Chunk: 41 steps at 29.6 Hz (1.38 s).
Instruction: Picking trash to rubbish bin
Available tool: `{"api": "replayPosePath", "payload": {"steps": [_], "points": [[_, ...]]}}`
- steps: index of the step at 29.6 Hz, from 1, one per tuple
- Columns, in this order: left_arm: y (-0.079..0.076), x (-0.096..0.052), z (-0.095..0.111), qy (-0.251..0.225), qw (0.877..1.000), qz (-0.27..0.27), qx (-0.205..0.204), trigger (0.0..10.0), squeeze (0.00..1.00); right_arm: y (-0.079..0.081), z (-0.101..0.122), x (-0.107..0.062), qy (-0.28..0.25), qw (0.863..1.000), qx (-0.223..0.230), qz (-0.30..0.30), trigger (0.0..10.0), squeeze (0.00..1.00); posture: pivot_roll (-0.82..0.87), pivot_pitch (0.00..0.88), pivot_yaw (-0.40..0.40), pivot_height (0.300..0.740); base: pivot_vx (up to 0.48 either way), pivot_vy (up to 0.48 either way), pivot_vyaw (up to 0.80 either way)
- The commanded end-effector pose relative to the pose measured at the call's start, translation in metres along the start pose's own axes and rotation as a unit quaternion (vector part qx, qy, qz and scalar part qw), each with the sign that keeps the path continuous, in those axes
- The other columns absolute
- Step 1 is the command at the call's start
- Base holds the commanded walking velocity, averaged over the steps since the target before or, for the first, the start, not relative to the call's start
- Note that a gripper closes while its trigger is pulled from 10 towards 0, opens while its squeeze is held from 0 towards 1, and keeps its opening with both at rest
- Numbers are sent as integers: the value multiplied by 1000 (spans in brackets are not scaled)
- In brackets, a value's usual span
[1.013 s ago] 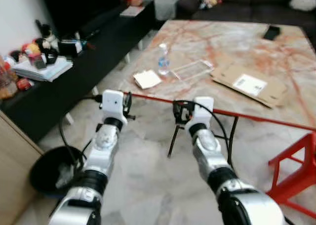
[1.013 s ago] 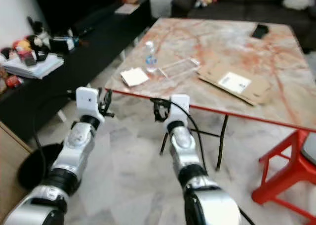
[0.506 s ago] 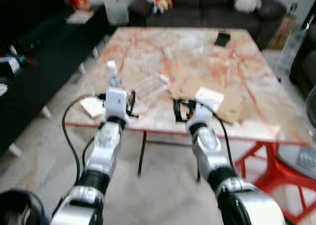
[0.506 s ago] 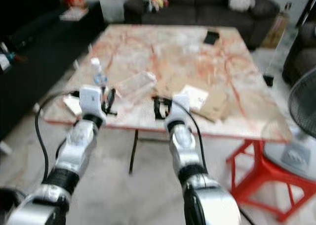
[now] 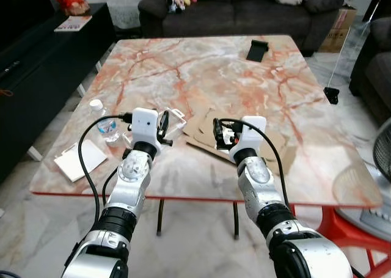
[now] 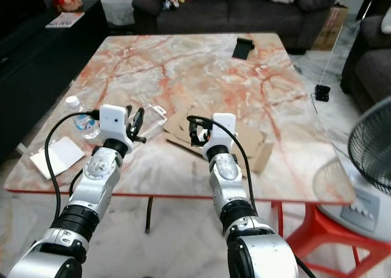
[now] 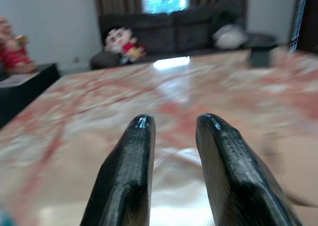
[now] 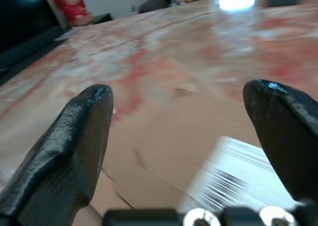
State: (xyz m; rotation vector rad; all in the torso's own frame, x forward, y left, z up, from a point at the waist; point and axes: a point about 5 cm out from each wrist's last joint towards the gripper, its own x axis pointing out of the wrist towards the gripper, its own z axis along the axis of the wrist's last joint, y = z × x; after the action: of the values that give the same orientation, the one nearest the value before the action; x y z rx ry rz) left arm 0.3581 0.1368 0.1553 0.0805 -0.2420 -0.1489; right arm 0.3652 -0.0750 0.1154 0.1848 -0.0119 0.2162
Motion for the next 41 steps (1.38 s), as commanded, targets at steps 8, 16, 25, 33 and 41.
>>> {"api": "replayPosePath", "payload": {"steps": [8,16,25,33,41], "points": [[0,2,5,-5,1000,-7,14,10000,0,0,5,3,-5,1000,-2,3,10000,0,116,68,38,740,36,0,0],[9,1,2,5,1000,-3,10,10000,1000,0,3,2,-1,1000,-1,6,10000,0,120,68,39,740,0,0,0],[17,-4,-4,20,1000,-11,14,10000,1000,6,-1,-1,0,1000,-4,19,10000,0,110,57,43,740,0,0,0],[29,-2,-12,63,994,-58,66,10000,1000,11,-4,-2,1,1000,-6,30,10000,0,107,47,45,740,0,0,0],[50,4,-14,104,985,-48,126,10000,0,13,-4,-3,0,999,-5,36,10000,0,103,72,38,740,0,0,0]]}}
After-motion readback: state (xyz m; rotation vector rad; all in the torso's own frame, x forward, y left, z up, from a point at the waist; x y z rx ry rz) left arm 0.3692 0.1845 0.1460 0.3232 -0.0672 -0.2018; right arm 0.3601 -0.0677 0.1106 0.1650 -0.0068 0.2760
